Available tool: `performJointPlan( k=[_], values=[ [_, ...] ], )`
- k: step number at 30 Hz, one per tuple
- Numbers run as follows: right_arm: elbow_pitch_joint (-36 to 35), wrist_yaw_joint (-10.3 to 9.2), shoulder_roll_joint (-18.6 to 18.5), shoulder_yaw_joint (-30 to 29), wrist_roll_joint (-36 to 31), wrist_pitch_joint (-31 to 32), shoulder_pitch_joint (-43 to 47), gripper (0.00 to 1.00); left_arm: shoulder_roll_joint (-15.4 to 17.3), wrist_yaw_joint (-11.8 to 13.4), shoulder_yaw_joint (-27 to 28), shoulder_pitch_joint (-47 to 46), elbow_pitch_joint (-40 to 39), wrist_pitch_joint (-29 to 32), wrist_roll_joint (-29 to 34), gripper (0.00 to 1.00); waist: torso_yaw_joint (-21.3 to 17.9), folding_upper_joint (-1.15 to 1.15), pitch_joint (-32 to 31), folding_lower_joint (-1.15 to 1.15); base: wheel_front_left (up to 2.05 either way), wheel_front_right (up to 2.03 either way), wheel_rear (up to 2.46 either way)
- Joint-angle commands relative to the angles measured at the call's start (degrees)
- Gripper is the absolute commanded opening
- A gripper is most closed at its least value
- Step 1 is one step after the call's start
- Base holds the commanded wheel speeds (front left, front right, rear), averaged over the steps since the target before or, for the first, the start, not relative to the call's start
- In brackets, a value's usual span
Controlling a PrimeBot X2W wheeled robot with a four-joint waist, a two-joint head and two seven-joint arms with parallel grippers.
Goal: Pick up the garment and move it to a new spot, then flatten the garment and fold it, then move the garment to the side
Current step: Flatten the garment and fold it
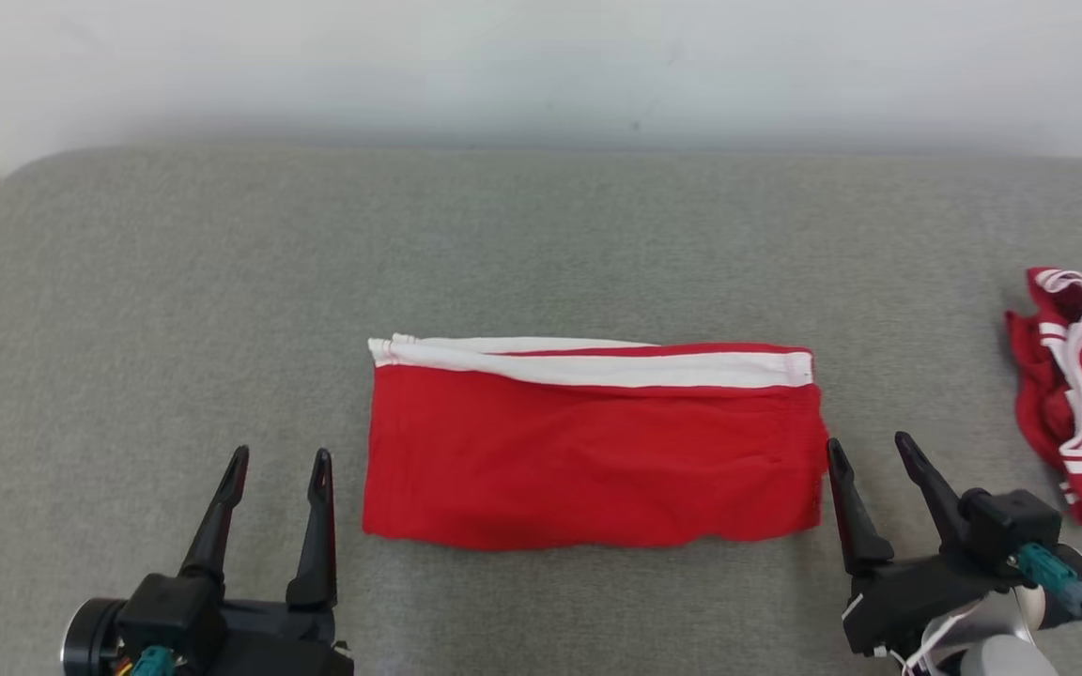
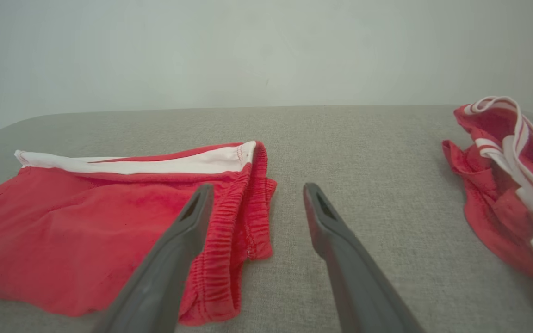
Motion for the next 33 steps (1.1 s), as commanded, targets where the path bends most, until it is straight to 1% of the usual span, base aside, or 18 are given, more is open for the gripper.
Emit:
performJointPlan(
  k=[1,8,16,17,18,19,24,28,31,33],
  values=[
    [1.6,-0.08,-0.5,0.5,0.8,-0.7,-1.3,1.0,-0.1,-0.3,-0.2,-0.9,0.3,-0.4,0.3,1.0,2.6,0.0,2.6,0.0,0.0,0.0,0.0],
    [13.0,-0.08,-1.3,1.8,2.9,-2.9,-6.5,1.0,-1.8,-1.2,-0.7,-3.1,1.2,-0.7,0.8,1.0,4.9,0.0,4.9,0.0,0.0,0.0,0.0],
    [21.8,-0.07,-0.3,4.1,6.3,-4.0,-9.5,1.0,-2.5,-1.6,0.1,-3.8,1.6,-0.9,1.6,1.0,5.1,0.0,5.6,0.0,0.0,0.0,0.0],
    [22.4,-0.07,-0.2,4.4,6.9,-4.1,-9.7,0.5,-2.6,-1.6,0.1,-3.9,1.6,-0.9,1.7,1.0,5.0,0.0,5.6,0.0,0.0,0.0,0.0],
    [22.9,-0.07,-0.2,4.7,7.5,-4.2,-10.0,0.37,-2.7,-1.7,0.2,-3.9,1.6,-0.9,1.8,1.0,4.9,0.0,5.6,0.0,0.0,0.0,0.0],
    [23.4,-0.07,-0.1,4.8,8.3,-4.4,-10.2,0.0,-2.7,-1.8,0.3,-3.9,1.5,-0.9,1.8,1.0,4.7,0.0,5.6,0.0,0.0,0.0,0.0],
    [23.3,-0.08,-1.0,5.0,10.7,-5.3,-10.3,0.0,-3.0,-1.8,0.8,-3.5,1.5,-0.9,2.1,1.0,3.9,0.0,5.5,0.0,0.0,0.0,0.0],
    [23.1,-0.1,-3.0,2.8,13.1,-6.2,-9.1,0.0,-3.3,-2.2,1.5,-3.5,1.7,-0.9,2.1,1.0,3.1,0.0,5.2,0.0,0.0,0.0,0.0],
    [23.3,-0.1,-4.6,0.1,14.3,-6.7,-8.2,0.0,-3.5,-2.4,2.1,-3.3,1.5,-0.8,2.3,1.0,2.3,0.0,4.9,0.0,0.0,0.0,0.0],
    [22.8,-0.09,-4.8,0.0,14.6,-6.8,-8.2,0.0,-3.5,-2.3,2.5,-3.1,1.4,-0.8,2.5,1.0,1.9,0.0,4.8,0.0,0.0,0.0,0.0]
  ],
)
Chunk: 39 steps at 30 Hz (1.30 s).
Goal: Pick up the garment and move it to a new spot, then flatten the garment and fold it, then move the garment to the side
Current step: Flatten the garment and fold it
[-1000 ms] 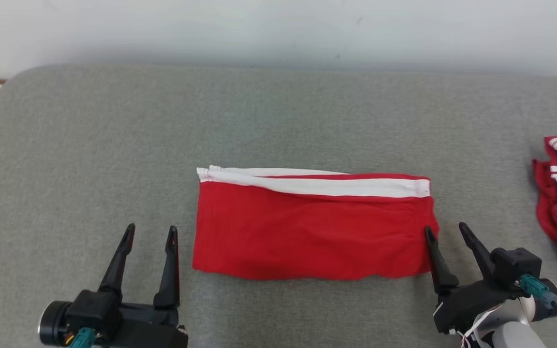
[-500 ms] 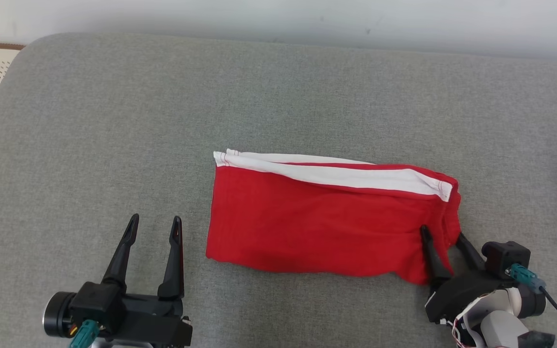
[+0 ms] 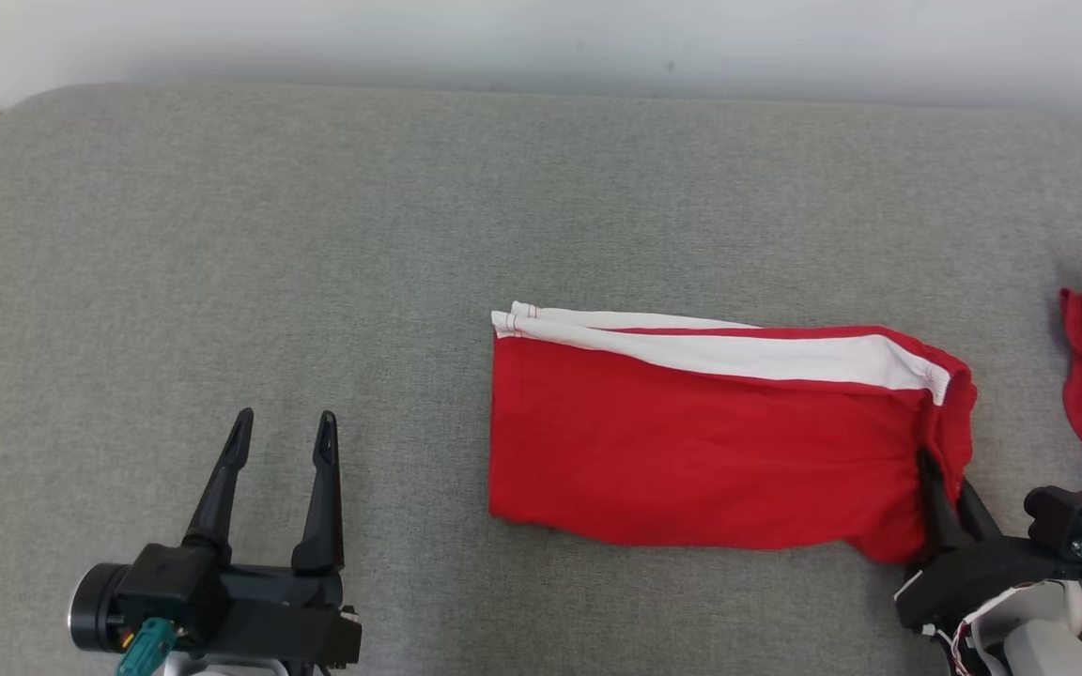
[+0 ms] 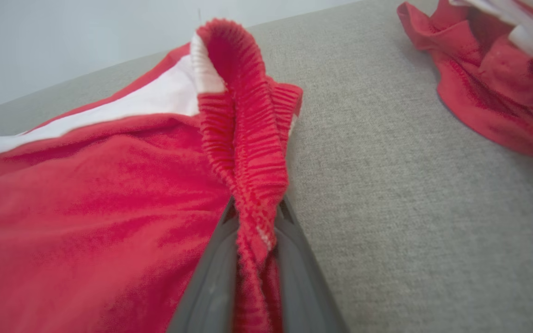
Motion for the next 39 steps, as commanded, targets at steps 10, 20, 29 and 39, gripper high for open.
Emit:
performJointPlan(
  k=[10,20,29,39],
  values=[
    [-13.9,-0.1,2.6,7.6,3.4,5.2,-0.1,0.0,-0.1,-0.5,1.1,1.1,-0.1,-0.2,1.1,1.0,-1.5,0.0,-1.0,-0.01,0.0,0.0,0.0],
    [-21.5,-0.1,6.3,18.2,1.3,11.7,-2.9,0.0,-1.0,-1.5,0.3,0.4,0.8,-0.2,0.8,1.0,0.1,0.0,-1.0,-0.01,0.0,0.0,0.0],
    [-10.9,-0.1,10.2,23.1,0.2,11.6,-7.6,0.0,-2.2,-2.5,-0.7,-0.5,1.7,-0.2,1.1,1.0,2.8,0.0,0.0,-0.01,0.0,0.0,0.0],
    [-4.0,-0.1,12.4,25.9,3.9,8.3,-11.8,1.0,-3.1,-3.0,-0.6,-0.9,1.8,-0.2,1.3,1.0,3.8,0.0,1.3,-0.01,0.0,0.0,0.0]
  ],
)
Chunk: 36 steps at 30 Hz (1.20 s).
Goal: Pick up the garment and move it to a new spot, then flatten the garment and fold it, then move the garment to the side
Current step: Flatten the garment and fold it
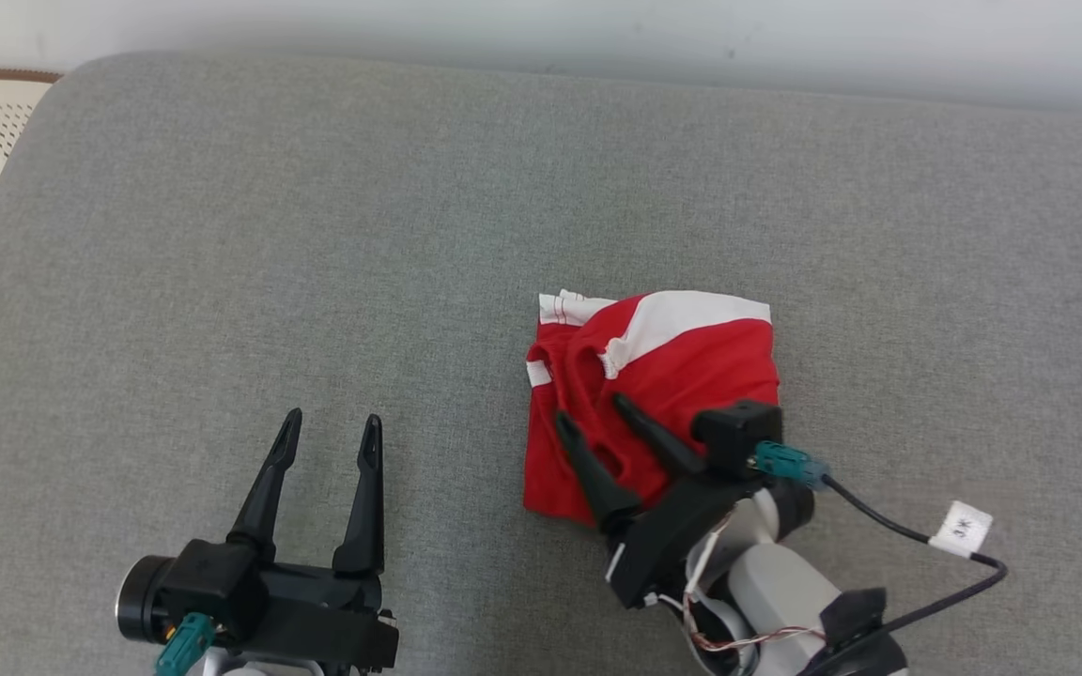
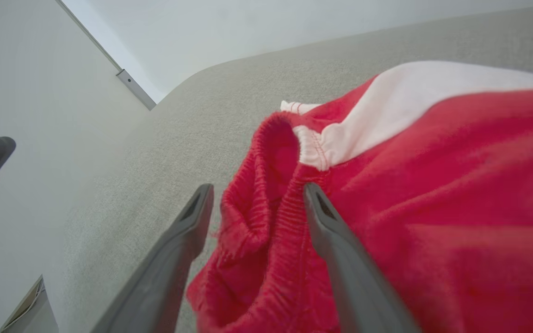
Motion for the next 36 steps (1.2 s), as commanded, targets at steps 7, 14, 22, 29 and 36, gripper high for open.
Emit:
performJointPlan(
  k=[7,14,22,29,36],
  values=[
    [-2.4,-0.06,0.7,8.8,4.5,-2.8,-2.0,1.0,-0.3,0.0,0.8,-0.5,0.1,-0.2,0.7,1.0,-0.4,0.0,0.7,0.0,0.0,0.0,0.0],
    [-6.0,-0.07,-0.6,8.4,2.9,-7.1,-2.3,1.0,0.0,0.1,1.9,-0.2,-0.2,-0.2,1.1,1.0,-2.4,0.0,0.6,0.0,0.0,0.0,0.0],
    [-14.3,-0.07,-3.0,-4.2,-2.6,-8.9,3.0,1.0,1.4,0.7,3.4,-0.7,-1.1,-0.2,2.3,1.0,-5.6,0.0,-0.5,0.0,0.0,0.0,0.0],
    [-21.7,-0.07,-5.4,-15.8,-9.1,-7.1,9.7,1.0,2.9,1.3,4.5,0.2,-1.6,0.3,2.2,1.0,-8.1,0.0,-2.4,0.0,0.0,0.0,0.0],
    [-26.5,-0.07,-7.3,-21.6,-14.7,-3.9,16.6,1.0,3.8,1.8,5.1,2.3,-2.0,1.0,1.6,1.0,-9.6,0.0,-4.7,0.0,0.0,0.0,0.0]
  ],
)
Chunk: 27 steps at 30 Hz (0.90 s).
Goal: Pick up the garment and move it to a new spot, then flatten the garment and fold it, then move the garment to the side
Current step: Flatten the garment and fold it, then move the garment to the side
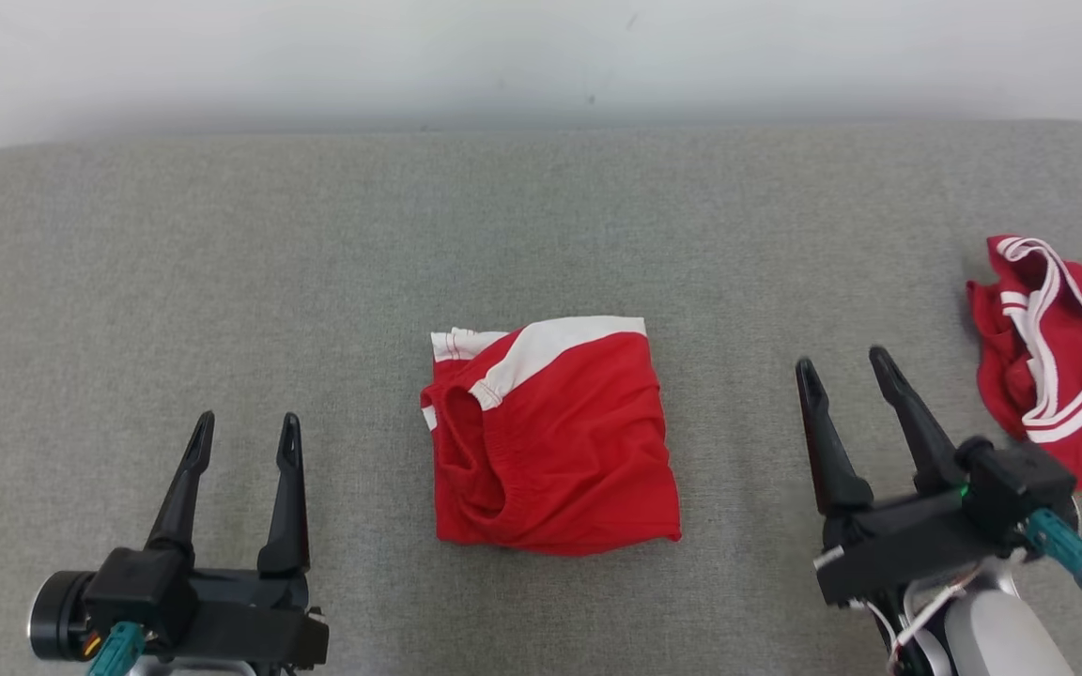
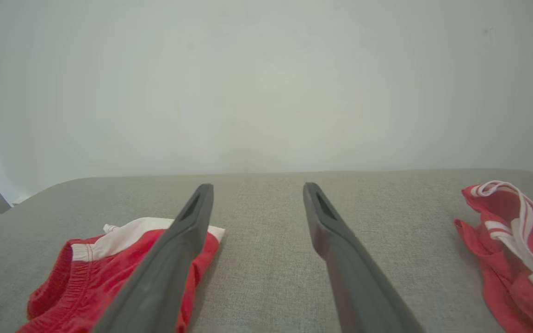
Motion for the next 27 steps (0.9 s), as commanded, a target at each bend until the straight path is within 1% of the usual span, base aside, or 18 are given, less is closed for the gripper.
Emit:
performJointPlan(
  k=[1,5,14,21,27],
  values=[
    [-0.9,-0.07,-0.6,-0.2,-1.1,0.5,1.7,1.0,0.5,0.0,0.3,1.1,-0.1,0.2,-0.2,1.0,-0.8,0.0,-1.2,0.0,0.0,0.0,0.0],
    [-2.5,-0.07,-0.9,-0.9,-2.3,1.6,4.8,1.0,0.8,0.1,0.2,2.0,0.2,0.6,-0.4,1.0,-1.0,0.0,-2.3,0.0,0.0,0.0,0.0],
    [-6.3,-0.07,0.2,-2.1,-3.3,4.0,10.7,1.0,1.8,0.6,-0.1,4.8,-0.1,2.7,-0.8,1.0,-1.6,0.0,-4.1,0.0,0.0,0.0,0.0],
    [-7.3,-0.07,0.1,-2.5,-4.1,5.0,11.3,1.0,1.9,1.0,-0.5,4.6,-0.8,3.3,-0.9,1.0,-1.1,0.0,-3.8,0.0,0.0,0.0,0.0],
    [-7.9,-0.07,-0.9,-2.5,-4.4,5.8,10.5,1.0,1.7,0.8,-1.1,3.2,-1.1,2.9,-0.9,1.0,0.2,0.0,-2.7,0.0,0.0,0.0,0.0]
  ],
)
